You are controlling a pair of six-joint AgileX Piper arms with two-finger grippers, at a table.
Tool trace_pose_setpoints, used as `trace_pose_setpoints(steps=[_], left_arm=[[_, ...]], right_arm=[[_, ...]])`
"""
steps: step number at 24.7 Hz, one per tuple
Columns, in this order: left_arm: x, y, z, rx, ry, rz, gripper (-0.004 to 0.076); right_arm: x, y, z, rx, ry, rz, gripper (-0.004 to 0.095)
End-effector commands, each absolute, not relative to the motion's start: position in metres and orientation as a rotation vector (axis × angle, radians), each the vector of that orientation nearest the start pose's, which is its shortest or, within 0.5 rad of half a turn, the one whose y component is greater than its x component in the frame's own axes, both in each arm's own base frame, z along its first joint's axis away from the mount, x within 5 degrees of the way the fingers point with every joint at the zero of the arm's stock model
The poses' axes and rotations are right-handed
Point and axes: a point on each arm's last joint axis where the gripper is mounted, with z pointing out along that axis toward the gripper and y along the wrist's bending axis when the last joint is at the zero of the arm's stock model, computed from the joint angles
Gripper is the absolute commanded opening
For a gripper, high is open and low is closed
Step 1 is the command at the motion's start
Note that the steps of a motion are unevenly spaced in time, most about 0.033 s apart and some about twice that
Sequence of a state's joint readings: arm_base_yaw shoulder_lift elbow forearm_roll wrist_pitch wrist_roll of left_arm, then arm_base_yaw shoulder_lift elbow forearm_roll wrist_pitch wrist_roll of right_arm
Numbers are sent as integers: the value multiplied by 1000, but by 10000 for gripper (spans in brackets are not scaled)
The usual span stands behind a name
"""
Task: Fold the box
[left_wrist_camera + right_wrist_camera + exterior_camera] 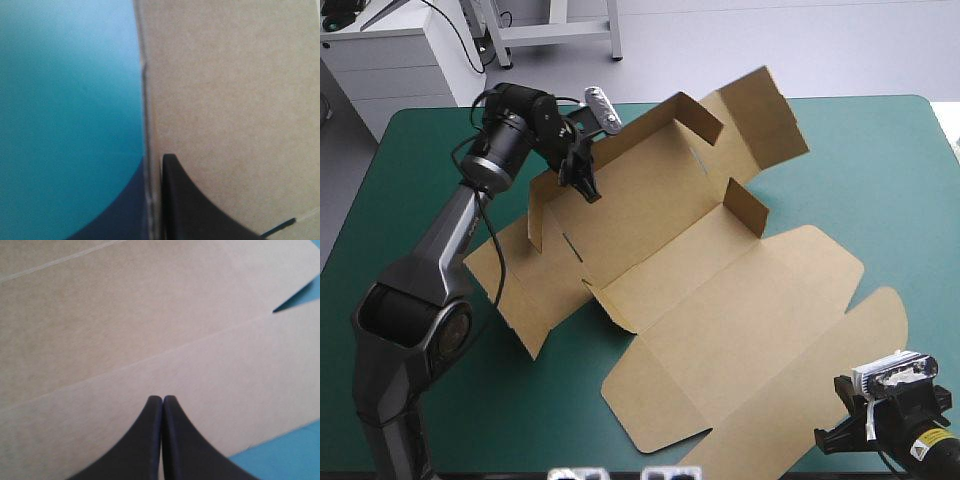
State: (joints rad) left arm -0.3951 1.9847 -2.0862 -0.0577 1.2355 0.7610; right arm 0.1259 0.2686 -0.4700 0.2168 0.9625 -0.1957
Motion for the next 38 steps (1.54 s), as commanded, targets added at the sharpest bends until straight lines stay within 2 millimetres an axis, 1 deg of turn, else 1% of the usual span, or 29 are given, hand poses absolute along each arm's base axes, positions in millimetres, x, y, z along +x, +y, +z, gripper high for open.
trace_pose_setpoints(steps=[1, 4, 8, 10, 12, 13, 15, 17, 19, 24, 25, 28, 30, 33, 38], left_arm=[[372, -200, 411, 1456, 1920, 175, -8], [356, -229, 420, 1543, 1788, 271, -8], [329, -266, 425, 1645, 1644, 387, -8], [319, -280, 427, 1671, 1583, 417, -8], [307, -294, 429, 1690, 1517, 431, -8], [296, -306, 431, 1709, 1462, 429, -8], [282, -321, 432, 1735, 1401, 399, -8], [271, -330, 431, 1757, 1373, 348, -8], [270, -332, 430, 1771, 1358, 316, -8], [284, -338, 418, 1769, 1348, 422, -8], [289, -340, 415, 1737, 1350, 433, -8], [294, -349, 409, 1700, 1327, 419, -8], [296, -353, 408, 1647, 1343, 385, -8], [299, -355, 403, 1605, 1357, 388, -8], [299, -358, 389, 1615, 1390, 412, -8]], right_arm=[[44, 22, 285, -309, 2139, 226, -20], [44, 22, 285, -309, 2139, 226, -20], [44, 22, 285, -309, 2139, 226, -19], [44, 22, 285, -309, 2139, 226, -20], [44, 22, 285, -309, 2139, 226, -20], [44, 22, 285, -309, 2139, 226, -20], [44, 22, 285, -309, 2139, 226, -20], [44, 22, 285, -309, 2141, 227, -20], [44, 22, 285, -309, 2141, 227, -20], [44, 22, 285, -309, 2141, 227, -20], [44, 22, 285, -310, 2141, 223, -20], [44, 21, 285, -304, 2146, 217, -18], [44, 17, 286, -251, 2153, 187, -18], [44, 11, 296, -193, 2127, 127, -18], [44, 1, 329, -84, 2055, 42, -18]])
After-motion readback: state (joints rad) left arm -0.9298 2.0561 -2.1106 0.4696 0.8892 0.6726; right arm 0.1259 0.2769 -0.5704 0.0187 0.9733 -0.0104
